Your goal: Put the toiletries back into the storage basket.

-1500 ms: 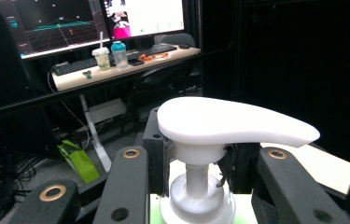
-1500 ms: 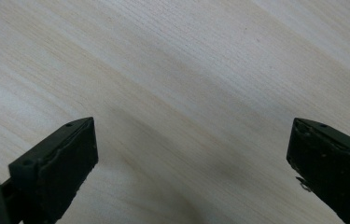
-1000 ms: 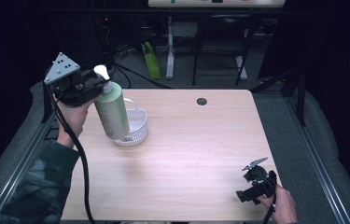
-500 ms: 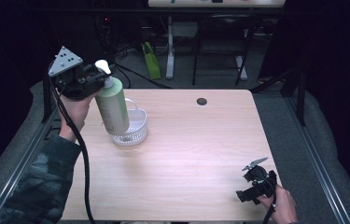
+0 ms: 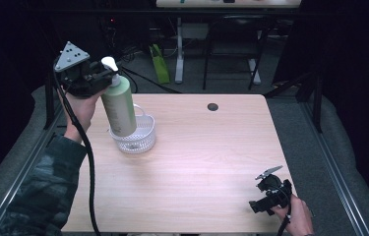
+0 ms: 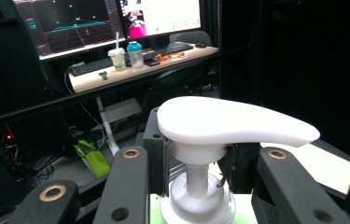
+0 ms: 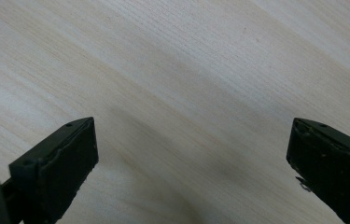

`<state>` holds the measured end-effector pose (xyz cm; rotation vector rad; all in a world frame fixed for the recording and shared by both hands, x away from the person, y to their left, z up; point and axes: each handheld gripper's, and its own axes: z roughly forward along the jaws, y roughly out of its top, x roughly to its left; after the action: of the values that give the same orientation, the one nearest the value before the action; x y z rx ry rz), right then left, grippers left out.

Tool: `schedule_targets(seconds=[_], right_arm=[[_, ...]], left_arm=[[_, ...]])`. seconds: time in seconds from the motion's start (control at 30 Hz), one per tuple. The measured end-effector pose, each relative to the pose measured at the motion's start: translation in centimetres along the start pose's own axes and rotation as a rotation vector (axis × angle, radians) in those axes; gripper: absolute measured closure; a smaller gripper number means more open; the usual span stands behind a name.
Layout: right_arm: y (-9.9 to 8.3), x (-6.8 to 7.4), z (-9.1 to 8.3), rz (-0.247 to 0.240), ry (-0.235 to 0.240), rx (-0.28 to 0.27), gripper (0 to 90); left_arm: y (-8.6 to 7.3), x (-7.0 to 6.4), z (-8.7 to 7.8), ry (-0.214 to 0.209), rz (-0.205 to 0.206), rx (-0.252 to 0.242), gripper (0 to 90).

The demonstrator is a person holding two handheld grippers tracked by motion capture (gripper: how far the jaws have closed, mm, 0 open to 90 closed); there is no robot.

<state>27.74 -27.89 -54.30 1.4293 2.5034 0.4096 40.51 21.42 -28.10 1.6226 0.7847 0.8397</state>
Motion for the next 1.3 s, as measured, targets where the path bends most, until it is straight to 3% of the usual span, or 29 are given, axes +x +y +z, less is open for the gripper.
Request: schedule_targets(seconds=[0.57,1.3], right_arm=[[0.0,0.0,0.0,-0.004,0.001,0.001,1.6],[0.0,0.0,0.0,-0.002,0.002,-0.002,1.7]], left_arm=[[0.3,0.7,1.6,0.036,0.004,0.016,66.8],[-0.8,1.9,4.1,0.074,-0.023,0.054,66.8]])
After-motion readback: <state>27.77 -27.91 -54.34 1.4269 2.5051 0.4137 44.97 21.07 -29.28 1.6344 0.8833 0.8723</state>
